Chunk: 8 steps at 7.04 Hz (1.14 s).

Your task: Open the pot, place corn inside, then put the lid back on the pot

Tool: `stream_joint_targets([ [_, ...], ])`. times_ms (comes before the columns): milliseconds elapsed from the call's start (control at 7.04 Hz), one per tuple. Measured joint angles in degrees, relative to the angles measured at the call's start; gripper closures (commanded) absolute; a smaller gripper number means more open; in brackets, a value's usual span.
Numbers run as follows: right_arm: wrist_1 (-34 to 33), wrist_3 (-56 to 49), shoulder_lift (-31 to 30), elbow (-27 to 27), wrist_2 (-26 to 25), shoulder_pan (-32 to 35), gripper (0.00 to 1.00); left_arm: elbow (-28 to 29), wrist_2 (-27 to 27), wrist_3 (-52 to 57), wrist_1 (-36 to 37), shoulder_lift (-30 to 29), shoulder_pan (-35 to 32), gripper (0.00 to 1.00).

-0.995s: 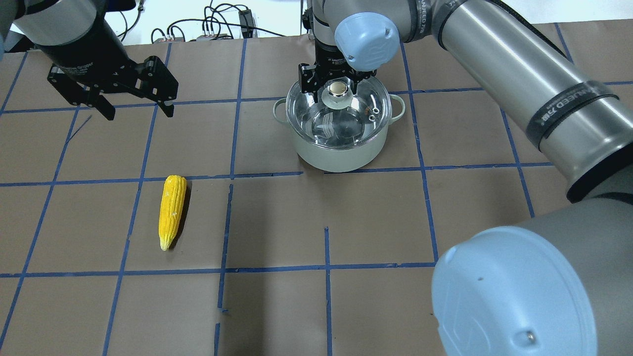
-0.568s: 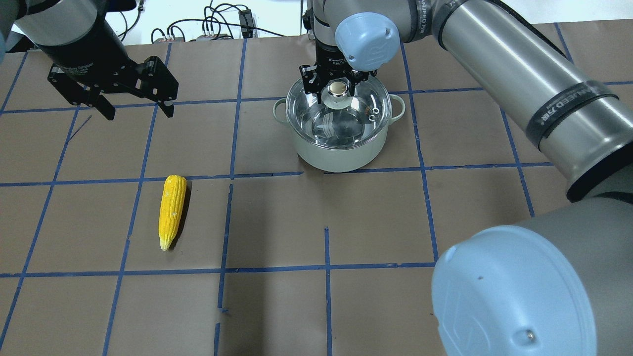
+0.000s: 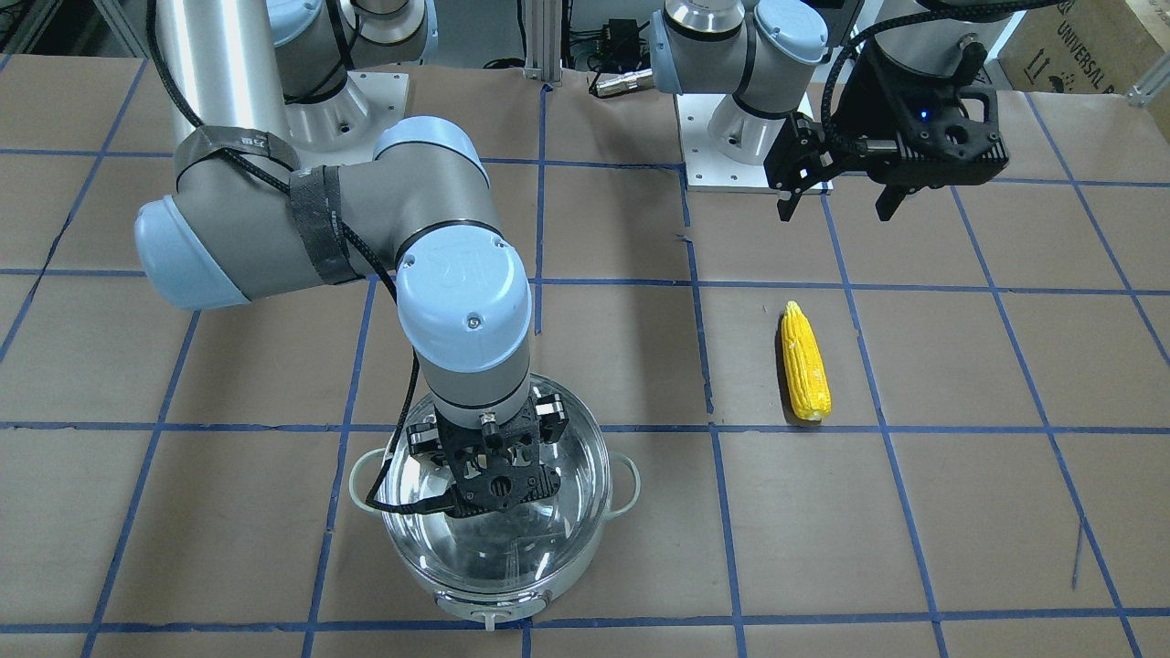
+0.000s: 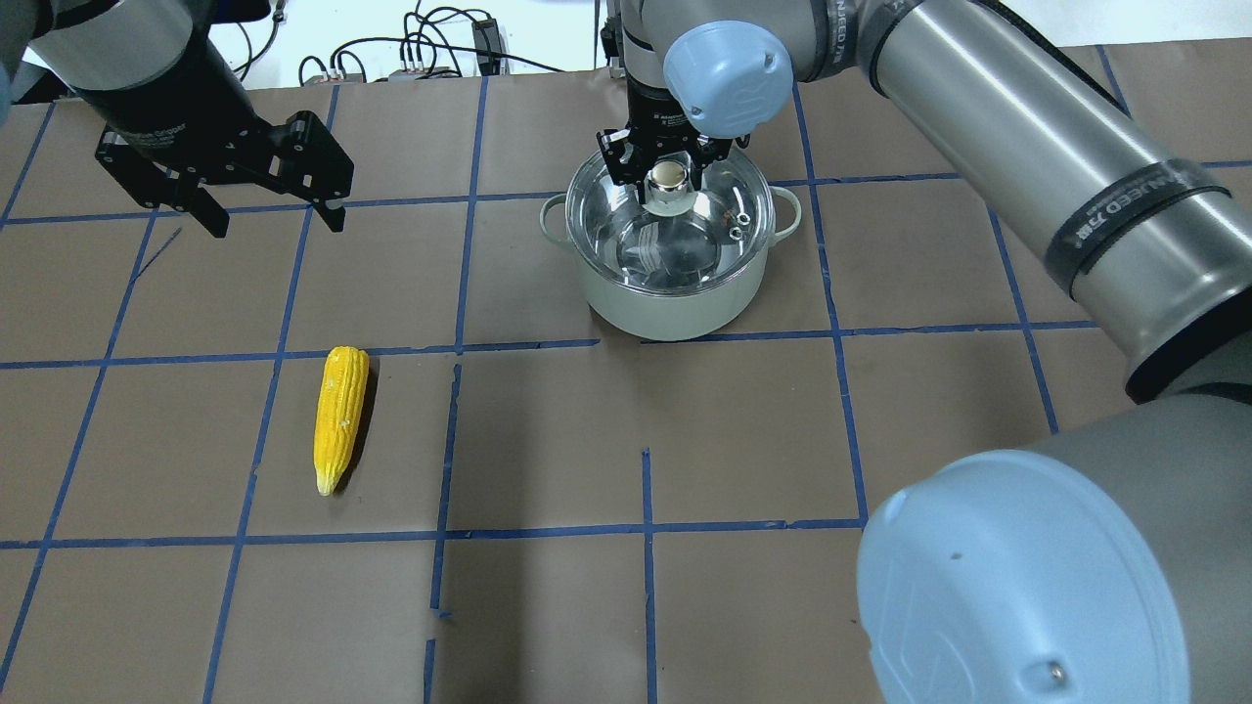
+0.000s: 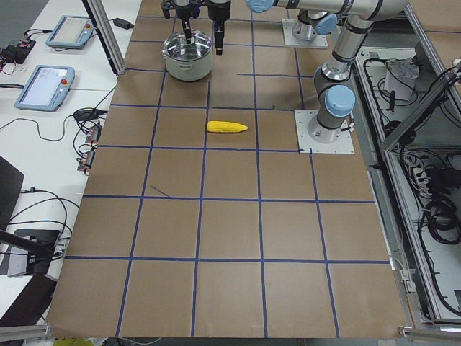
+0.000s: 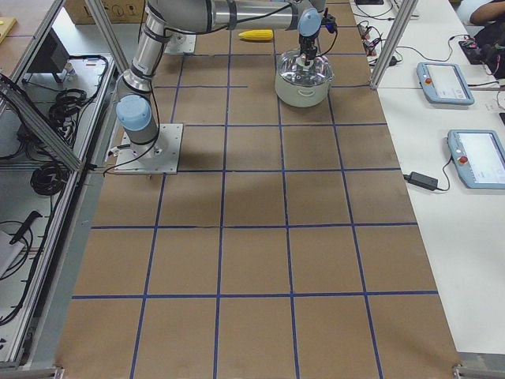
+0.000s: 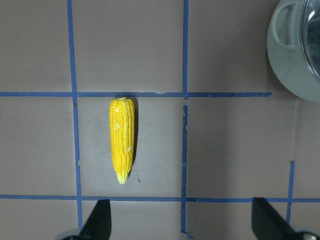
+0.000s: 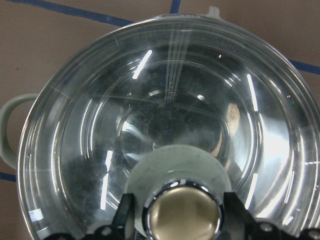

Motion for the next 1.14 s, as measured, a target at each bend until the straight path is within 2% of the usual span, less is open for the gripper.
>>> stream_joint_targets([
  [284, 0.21, -0.25, -0.05, -0.15, -0.25, 0.00, 0.56, 0.00, 0.00, 0.00, 0.00, 0.03, 0.00, 0.00],
  [710, 0.33, -0.23, 0.07, -0.86, -0.30, 0.00, 0.57, 0.13, 0.00, 0.00, 0.00, 0.03, 0.01, 0.00],
  [852, 0.38, -0.26, 0.04, -1.07, -0.29, -0.01, 0.60, 0.27, -0.02, 0.00, -0.02, 0.04, 0.05, 0.00],
  [1137, 1.96, -0.64, -0.10, -2.31, -0.05, -0.54, 0.85, -0.16, 0.03, 0.40, 0.00, -0.03, 0.13, 0.00],
])
